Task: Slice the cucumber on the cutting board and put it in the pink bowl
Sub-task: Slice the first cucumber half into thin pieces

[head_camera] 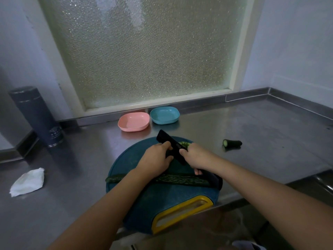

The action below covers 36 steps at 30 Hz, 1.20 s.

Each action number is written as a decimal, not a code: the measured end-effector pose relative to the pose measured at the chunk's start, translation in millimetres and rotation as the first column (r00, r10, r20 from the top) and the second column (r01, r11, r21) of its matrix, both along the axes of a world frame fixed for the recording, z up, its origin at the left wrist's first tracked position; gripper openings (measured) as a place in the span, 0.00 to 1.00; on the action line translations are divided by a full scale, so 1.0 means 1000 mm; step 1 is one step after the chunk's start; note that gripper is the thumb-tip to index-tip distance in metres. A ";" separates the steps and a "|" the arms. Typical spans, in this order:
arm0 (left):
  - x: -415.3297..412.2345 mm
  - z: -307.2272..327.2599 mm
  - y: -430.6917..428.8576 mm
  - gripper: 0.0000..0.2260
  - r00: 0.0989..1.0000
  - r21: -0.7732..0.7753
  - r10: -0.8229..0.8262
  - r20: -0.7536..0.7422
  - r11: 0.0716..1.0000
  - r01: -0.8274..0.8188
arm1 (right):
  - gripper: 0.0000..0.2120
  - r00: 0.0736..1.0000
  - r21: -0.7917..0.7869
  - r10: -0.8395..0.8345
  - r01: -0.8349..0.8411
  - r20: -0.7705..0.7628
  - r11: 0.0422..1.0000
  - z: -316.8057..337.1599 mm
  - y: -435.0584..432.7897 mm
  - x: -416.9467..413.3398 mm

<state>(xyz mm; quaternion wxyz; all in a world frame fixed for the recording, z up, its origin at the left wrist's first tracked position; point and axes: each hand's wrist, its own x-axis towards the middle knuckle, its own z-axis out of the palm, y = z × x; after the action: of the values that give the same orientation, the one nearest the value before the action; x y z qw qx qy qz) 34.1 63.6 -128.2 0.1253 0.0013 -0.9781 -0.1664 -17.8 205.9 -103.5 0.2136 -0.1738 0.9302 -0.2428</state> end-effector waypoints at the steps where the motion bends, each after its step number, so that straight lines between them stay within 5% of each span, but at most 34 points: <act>1: 0.000 0.000 0.000 0.12 1.000 0.002 0.002 0.004 1.000 -0.002 | 0.20 1.000 0.007 0.000 0.000 -0.003 1.000 0.001 0.001 0.000; 19: 0.000 0.002 0.000 0.14 0.999 0.036 0.012 0.033 0.999 -0.013 | 0.20 0.999 -0.056 -0.045 0.046 0.009 0.997 0.018 0.024 0.006; 36: 0.001 0.002 0.001 0.12 1.000 0.010 0.018 0.012 1.000 -0.018 | 0.22 1.000 0.084 -0.013 0.013 0.002 0.996 0.010 -0.004 0.008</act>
<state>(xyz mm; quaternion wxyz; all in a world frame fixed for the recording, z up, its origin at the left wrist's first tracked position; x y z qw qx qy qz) 35.2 64.9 -126.7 0.1212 0.0119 -0.9779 -0.1701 -10.3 202.2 -93.6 0.2201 -0.1583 0.9405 -0.2050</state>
